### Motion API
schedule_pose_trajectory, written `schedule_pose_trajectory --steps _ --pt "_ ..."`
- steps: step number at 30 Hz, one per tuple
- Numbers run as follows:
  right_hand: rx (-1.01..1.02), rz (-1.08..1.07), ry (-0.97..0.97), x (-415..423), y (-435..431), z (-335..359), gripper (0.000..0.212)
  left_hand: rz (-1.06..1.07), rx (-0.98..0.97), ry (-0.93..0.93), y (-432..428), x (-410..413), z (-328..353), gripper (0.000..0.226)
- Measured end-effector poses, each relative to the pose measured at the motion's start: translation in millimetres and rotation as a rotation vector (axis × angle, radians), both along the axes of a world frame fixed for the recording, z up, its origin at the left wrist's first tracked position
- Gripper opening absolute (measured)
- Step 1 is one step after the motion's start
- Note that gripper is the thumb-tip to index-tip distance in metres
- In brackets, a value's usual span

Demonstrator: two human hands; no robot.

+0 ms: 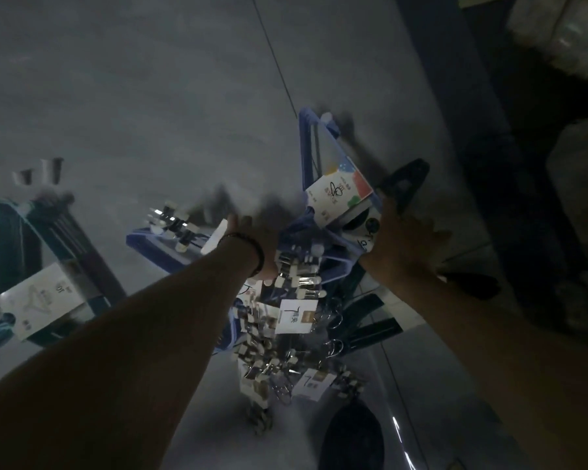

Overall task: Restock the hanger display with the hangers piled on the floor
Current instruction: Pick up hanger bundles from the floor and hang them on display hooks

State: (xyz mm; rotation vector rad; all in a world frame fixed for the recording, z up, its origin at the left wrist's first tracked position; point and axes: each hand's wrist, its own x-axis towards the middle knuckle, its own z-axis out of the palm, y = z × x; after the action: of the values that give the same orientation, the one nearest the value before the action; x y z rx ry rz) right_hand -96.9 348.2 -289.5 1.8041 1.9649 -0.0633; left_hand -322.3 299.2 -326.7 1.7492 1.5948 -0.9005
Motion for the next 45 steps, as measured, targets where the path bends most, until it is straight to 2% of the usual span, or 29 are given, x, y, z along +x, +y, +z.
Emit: schedule_pose_trajectory --steps 3,6,9,12,14,15,17,18,19,20,22,25,28,30,33,37,40,42,45 --pt "-0.053 -0.096 0.029 -7 2 1 0.112 -0.001 0.009 -0.074 -6 -5 11 0.08" --pt "-0.131 -0.252 0.238 -23 15 5 0.118 -0.017 -0.023 -0.173 -24 0 17 0.076" --pt "-0.165 -0.375 0.414 -39 28 13 0.124 -0.059 0.072 -0.224 -29 10 14 0.057" --pt "-0.18 -0.369 0.454 -48 21 30 0.12 0.117 0.145 -0.275 -28 16 13 0.034" --pt "-0.154 -0.305 0.441 -54 7 43 0.111 0.441 0.214 -0.391 -38 18 11 0.027" --pt "-0.135 -0.27 0.434 -58 -1 51 0.111 0.743 0.223 -0.528 -44 16 17 0.028" --pt "-0.124 -0.227 0.454 -70 -20 68 0.109 1.512 0.204 -0.979 -58 8 47 0.026" --pt "-0.111 -0.212 0.48 -77 -31 76 0.107 1.799 0.166 -1.155 -65 1 66 0.02" --pt "-0.093 -0.196 0.521 -86 -45 85 0.107 1.977 0.102 -1.259 -73 -9 84 0.017" --pt "-0.088 -0.193 0.561 -98 -60 93 0.108 2.065 0.033 -1.334 -83 -19 102 0.019" --pt "-0.111 -0.202 0.628 -125 -94 110 0.11 2.07 -0.011 -1.423 -105 -39 136 0.037" --pt "-0.133 -0.106 0.628 -168 -147 129 0.105 2.127 0.149 -1.37 -144 -67 157 0.033" --pt "-0.107 0.036 0.597 -208 -190 134 0.104 2.267 0.261 -1.176 -182 -95 162 0.038" --pt "-0.132 0.095 0.554 -236 -211 130 0.106 2.284 0.259 -0.999 -206 -122 156 0.033" --pt "-0.204 0.23 0.529 -275 -235 105 0.111 2.366 0.136 -0.862 -242 -169 133 0.024" --pt "-0.316 0.356 0.592 -324 -260 49 0.125 2.195 0.186 -0.629 -282 -229 75 0.036" --pt "-0.494 0.35 0.608 -352 -274 9 0.134 2.139 0.143 -0.579 -299 -262 32 0.033" --pt "-0.621 0.315 0.627 -361 -279 -15 0.126 2.11 0.168 -0.52 -304 -271 12 0.029" --pt "-0.723 0.254 0.601 -356 -277 -64 0.1 1.933 0.218 -0.24 -308 -270 -10 0.034"
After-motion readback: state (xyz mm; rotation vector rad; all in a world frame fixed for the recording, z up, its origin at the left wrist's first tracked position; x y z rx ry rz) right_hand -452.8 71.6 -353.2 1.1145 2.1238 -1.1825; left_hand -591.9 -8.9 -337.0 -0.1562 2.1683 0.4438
